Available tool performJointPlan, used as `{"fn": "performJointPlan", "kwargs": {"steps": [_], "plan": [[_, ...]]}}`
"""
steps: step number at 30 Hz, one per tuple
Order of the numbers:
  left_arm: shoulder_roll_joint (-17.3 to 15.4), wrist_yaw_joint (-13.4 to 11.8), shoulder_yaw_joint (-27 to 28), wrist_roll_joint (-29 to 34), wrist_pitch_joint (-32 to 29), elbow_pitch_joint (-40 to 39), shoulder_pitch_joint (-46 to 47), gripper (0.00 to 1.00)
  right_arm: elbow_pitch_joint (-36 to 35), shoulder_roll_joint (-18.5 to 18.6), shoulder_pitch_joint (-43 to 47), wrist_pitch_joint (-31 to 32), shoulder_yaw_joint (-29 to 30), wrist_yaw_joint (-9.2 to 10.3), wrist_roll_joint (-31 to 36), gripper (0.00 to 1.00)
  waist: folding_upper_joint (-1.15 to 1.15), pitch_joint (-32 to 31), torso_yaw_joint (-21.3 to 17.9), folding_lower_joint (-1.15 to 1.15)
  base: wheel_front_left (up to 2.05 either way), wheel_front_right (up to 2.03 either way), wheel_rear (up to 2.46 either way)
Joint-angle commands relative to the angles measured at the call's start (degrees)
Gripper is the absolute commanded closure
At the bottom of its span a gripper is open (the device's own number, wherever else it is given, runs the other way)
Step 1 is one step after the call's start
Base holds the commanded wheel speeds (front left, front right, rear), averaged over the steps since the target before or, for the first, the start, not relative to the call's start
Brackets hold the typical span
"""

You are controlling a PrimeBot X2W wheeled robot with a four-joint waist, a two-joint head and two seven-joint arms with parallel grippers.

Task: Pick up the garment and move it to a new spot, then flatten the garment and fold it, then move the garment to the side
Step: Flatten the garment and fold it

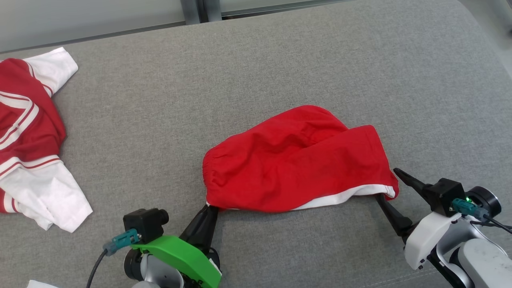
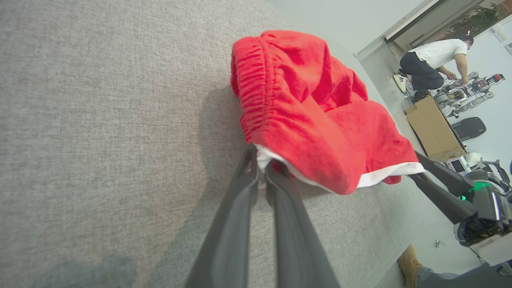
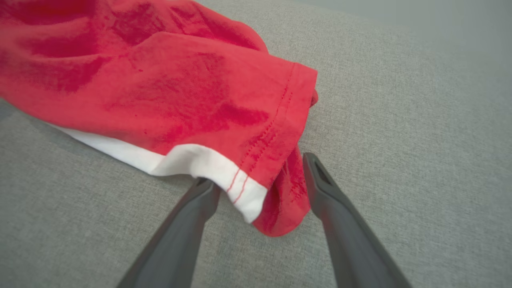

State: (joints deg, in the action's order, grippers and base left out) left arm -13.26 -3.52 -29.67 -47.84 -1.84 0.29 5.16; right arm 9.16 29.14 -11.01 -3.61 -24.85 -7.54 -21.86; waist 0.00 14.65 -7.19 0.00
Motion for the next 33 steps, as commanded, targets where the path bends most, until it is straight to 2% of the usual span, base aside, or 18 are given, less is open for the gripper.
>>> {"fn": "performJointPlan", "kwargs": {"steps": [1, 17, 26, 33], "plan": [[0.11, 0.15, 0.04, -0.50, 0.36, 0.11, 0.44, 1.00, -0.68, -0.19, 1.07, 0.05, 0.89, 0.11, 0.50, 0.00, 0.00, -0.12, 0.10, 0.00, 0.00, 0.00, 0.00], [0.28, -0.10, -0.17, -0.70, 0.97, 0.85, 0.12, 1.00, -6.14, -0.75, 6.30, 1.69, 5.07, 0.11, 4.86, 0.00, 0.00, -1.37, -0.40, 0.00, 0.00, 0.00, 0.00], [0.60, -0.20, -0.57, -1.07, 1.35, 1.41, -0.57, 1.00, -11.97, -3.68, 12.17, 4.06, 10.84, 0.10, -0.40, 0.00, 0.00, -2.70, -0.11, 0.00, 0.00, 0.00, 0.00], [0.44, -0.49, -0.63, -0.88, 1.80, 1.30, -0.74, 1.00, -15.30, -4.77, 14.27, 5.45, 12.87, 0.10, 1.97, 0.00, 0.00, -3.15, -0.14, 0.00, 0.00, 0.00, 0.00]]}}
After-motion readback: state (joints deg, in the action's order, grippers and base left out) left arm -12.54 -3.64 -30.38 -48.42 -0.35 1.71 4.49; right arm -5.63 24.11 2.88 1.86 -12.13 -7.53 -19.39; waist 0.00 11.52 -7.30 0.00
